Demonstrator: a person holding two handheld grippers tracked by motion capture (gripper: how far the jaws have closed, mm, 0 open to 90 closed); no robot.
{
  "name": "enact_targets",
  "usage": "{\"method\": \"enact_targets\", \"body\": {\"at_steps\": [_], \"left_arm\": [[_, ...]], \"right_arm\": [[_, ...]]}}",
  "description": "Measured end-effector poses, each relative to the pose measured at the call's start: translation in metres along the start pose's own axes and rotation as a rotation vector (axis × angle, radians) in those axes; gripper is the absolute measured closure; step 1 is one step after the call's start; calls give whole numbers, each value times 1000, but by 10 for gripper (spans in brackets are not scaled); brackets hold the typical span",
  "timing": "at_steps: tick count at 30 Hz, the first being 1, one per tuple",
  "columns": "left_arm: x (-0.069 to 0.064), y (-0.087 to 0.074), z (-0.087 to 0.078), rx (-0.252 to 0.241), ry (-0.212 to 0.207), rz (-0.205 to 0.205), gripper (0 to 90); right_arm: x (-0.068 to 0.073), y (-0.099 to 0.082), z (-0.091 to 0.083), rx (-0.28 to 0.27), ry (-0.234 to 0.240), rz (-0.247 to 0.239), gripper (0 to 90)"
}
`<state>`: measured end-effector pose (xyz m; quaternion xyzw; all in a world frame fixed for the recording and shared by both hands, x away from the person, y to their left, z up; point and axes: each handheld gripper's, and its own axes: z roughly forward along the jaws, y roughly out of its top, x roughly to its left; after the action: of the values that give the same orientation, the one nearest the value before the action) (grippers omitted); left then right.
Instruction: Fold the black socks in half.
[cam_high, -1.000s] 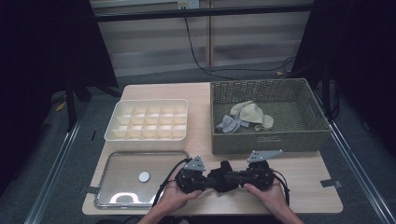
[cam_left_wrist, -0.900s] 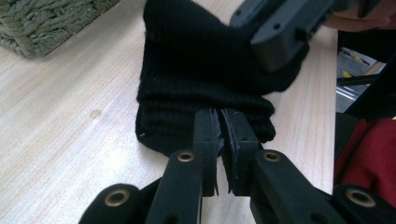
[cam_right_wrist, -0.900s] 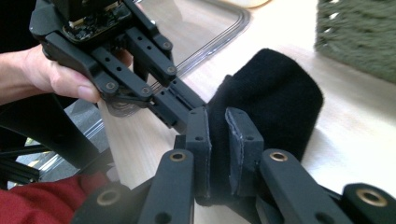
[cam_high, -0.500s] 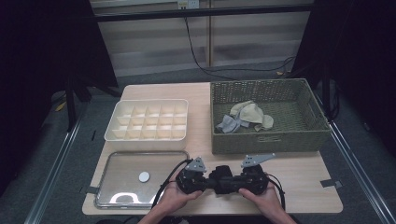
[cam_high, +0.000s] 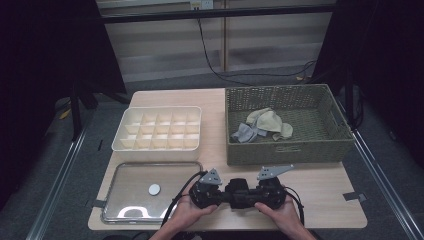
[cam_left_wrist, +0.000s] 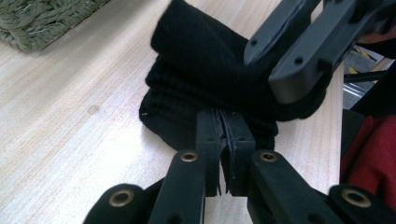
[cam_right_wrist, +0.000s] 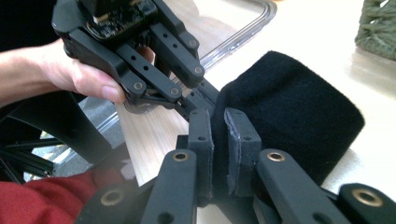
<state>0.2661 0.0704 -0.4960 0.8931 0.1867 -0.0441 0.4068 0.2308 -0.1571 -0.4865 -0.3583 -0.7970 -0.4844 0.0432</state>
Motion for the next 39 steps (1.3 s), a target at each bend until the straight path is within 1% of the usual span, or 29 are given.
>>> {"method": "enact_targets", "body": {"at_steps": [1, 2, 4, 5, 6, 12, 13, 14, 15, 16, 18, 19, 20, 21, 23, 24, 25, 26, 27, 29, 30, 31, 32, 33, 35, 36, 39], "left_arm": [[0, 0, 0, 1, 1, -5, 866], [0, 0, 0, 9, -1, 0, 867], [0, 0, 0, 12, -1, 1, 866], [1, 0, -1, 15, -2, -2, 866], [1, -1, 0, 10, -5, -2, 865], [3, 0, -3, 24, 4, -8, 848], [4, -1, -3, 18, 6, -7, 845], [4, -1, -3, 5, 7, -16, 844], [5, 0, -6, 12, 13, -18, 838], [6, 0, -7, -4, 14, -32, 834], [9, 1, -12, -27, 17, -36, 823], [11, 2, -16, -33, 16, -45, 819], [12, 2, -18, -50, 16, -54, 817], [13, 3, -21, -50, 22, -52, 805], [15, 8, -28, -80, 12, -62, 776], [15, 11, -30, -89, 9, -50, 759], [15, 11, -30, -89, 9, -50, 742], [15, 18, -32, -104, -6, -49, 718], [15, 21, -32, -110, -13, -47, 701], [15, 26, -27, -121, -42, -52, 670], [15, 28, -24, -113, -44, -51, 646], [14, 30, -20, -94, -34, -44, 627], [14, 30, -16, -78, -7, -44, 623], [17, 31, -13, -59, 1, -45, 622], [23, 29, -9, -41, 5, -85, 596], [24, 28, -8, -34, 6, -89, 580], [24, 23, -6, -24, 10, -94, 575]], "right_arm": [[0, -1, 2, 9, -1, 1, 817], [0, -2, 3, 19, -4, -5, 818], [0, -3, 4, 19, -9, -11, 820], [1, -3, 5, 24, -15, -22, 820], [2, -4, 5, 26, -17, -25, 821], [3, -7, 7, 29, -22, -29, 823], [4, -8, 7, 29, -26, -27, 823], [4, -9, 8, 32, -27, -36, 824], [5, -9, 8, 32, -28, -37, 824], [5, -9, 8, 30, -30, -36, 825], [5, -10, 8, 32, -27, -39, 825], [5, -10, 8, 29, -26, -36, 826], [5, -11, 8, 29, -25, -34, 826], [5, -11, 8, 28, -27, -35, 825], [5, -12, 8, 26, -25, -39, 826], [5, -12, 8, 25, -25, -43, 825], [5, -12, 8, 25, -27, -44, 826], [5, -12, 8, 25, -27, -44, 825], [5, -12, 8, 25, -25, -45, 826], [5, -12, 8, 30, -22, -45, 825], [5, -11, 8, 35, -20, -44, 825], [5, -11, 8, 35, -19, -46, 825], [5, -11, 8, 36, -18, -46, 825], [5, -11, 8, 35, -18, -47, 825], [5, -11, 7, 33, -21, -47, 822], [5, -12, 6, 35, -29, -51, 821], [5, -12, 4, 33, -40, -53, 812]]}}
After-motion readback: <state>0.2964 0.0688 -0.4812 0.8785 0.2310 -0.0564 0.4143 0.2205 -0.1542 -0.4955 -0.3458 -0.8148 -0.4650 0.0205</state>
